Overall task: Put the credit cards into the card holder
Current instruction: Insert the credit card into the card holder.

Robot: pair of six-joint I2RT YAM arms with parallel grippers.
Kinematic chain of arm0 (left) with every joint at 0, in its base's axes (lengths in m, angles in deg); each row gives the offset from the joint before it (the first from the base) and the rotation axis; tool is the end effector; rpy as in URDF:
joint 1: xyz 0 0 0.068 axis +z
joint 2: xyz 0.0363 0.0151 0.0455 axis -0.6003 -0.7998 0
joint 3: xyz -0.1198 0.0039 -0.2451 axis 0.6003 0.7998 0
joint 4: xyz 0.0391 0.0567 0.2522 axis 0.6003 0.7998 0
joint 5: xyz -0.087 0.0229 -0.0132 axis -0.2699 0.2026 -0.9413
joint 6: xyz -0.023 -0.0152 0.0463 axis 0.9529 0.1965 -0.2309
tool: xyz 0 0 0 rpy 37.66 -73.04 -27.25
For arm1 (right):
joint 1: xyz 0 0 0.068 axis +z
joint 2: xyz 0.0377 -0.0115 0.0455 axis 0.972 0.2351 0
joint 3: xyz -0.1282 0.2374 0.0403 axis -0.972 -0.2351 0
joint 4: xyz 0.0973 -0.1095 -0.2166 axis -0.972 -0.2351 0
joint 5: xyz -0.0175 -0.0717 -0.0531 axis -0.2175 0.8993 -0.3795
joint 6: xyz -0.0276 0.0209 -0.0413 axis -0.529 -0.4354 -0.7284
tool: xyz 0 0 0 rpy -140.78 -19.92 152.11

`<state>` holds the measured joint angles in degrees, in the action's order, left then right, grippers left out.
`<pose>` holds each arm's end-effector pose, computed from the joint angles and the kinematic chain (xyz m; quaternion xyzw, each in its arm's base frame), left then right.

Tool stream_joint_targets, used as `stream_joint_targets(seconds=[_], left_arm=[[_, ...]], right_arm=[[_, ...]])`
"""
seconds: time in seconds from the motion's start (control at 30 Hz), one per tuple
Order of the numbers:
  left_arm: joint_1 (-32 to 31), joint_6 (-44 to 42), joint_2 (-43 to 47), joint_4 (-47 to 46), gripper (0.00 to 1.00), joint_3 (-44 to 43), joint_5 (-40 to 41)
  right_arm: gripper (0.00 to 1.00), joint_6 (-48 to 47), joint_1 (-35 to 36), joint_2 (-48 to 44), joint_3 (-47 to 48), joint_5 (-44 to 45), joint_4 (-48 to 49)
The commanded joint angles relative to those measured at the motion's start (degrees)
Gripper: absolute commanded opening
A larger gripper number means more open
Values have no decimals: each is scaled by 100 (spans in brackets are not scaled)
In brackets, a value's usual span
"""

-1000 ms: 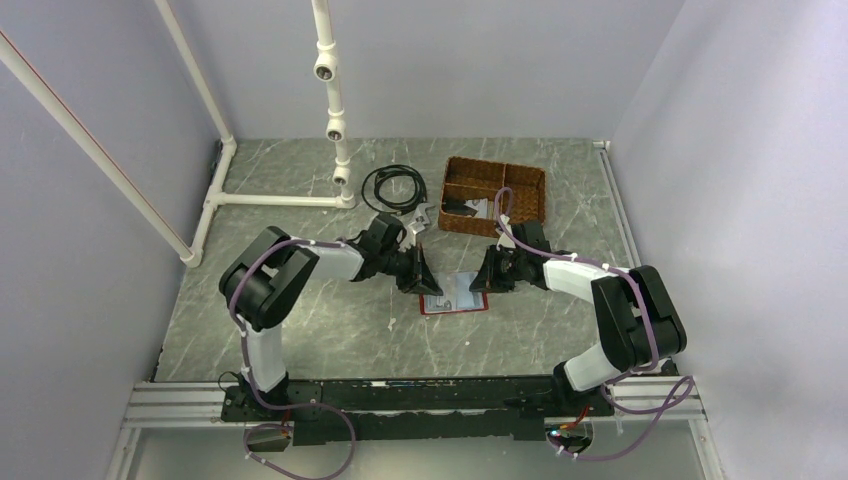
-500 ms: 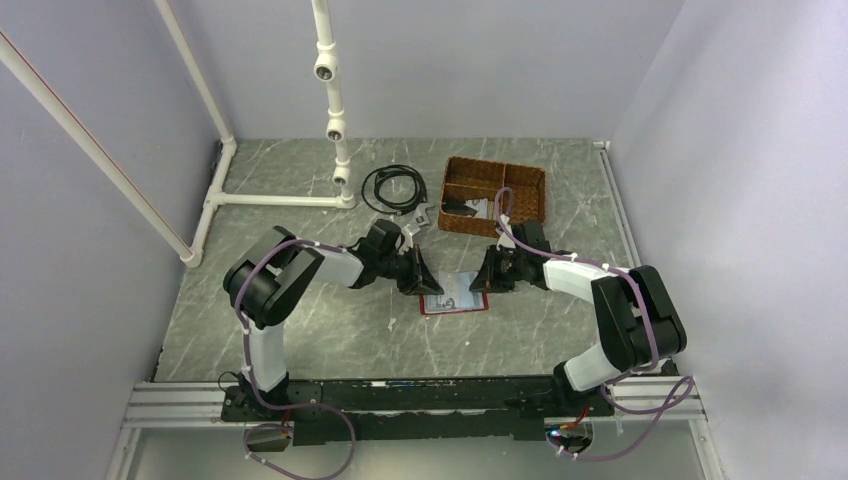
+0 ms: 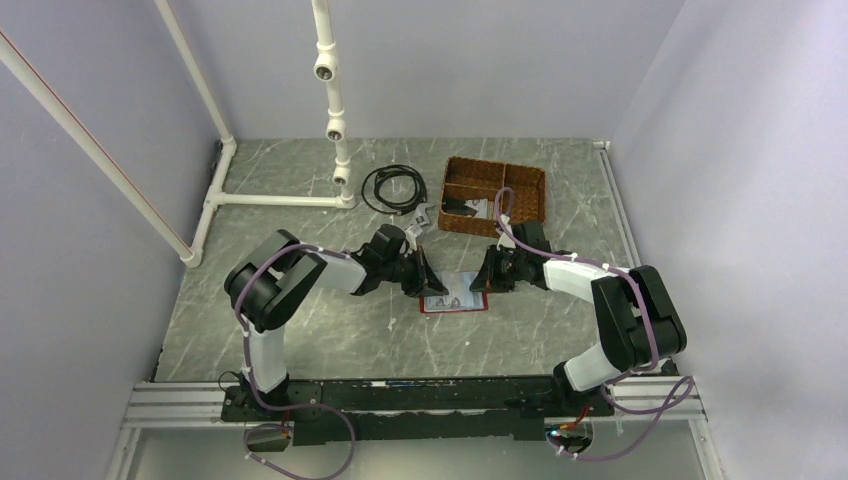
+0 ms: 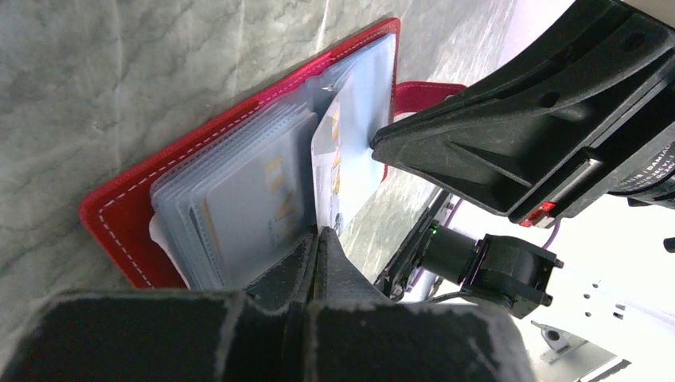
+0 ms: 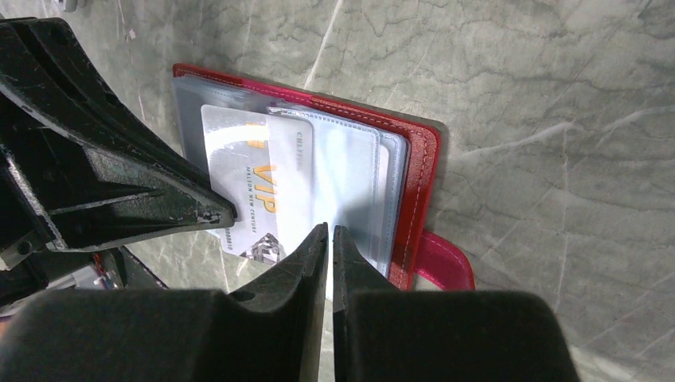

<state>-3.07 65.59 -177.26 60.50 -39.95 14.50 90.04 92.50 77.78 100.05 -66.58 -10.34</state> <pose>0.2652 -0.2470 0.1162 -0.0401 0.8694 -0.4867 0.0755 0.2501 0.0900 0.1386 0.0125 0.9290 0.3231 0.1800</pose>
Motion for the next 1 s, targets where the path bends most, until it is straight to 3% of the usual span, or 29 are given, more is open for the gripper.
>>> stream_joint_targets(seconds=[0.0, 0.2, 0.3, 0.63, 0.87, 0.97], left_arm=[[-46, 135, -30, -308, 0, 82, 278], [-78, 45, -232, -55, 0, -71, 60], [-120, -159, -239, 399, 0, -277, 92], [-459, -636, -593, 1471, 0, -1245, 296], [-574, -789, -830, 2102, 0, -1713, 450], [-573, -878, -691, 2529, 10, -1787, 565]], right_arm=[[10, -138, -37, 31, -24, 436, -308], [24, -334, -163, -420, 215, 1039, -986], [26, -384, -188, -416, 209, 1162, -1022], [14, -67, -20, 177, 63, -80, -142], [13, -110, -19, 66, 72, 44, -243], [13, -157, -19, -30, 72, 170, -334]])
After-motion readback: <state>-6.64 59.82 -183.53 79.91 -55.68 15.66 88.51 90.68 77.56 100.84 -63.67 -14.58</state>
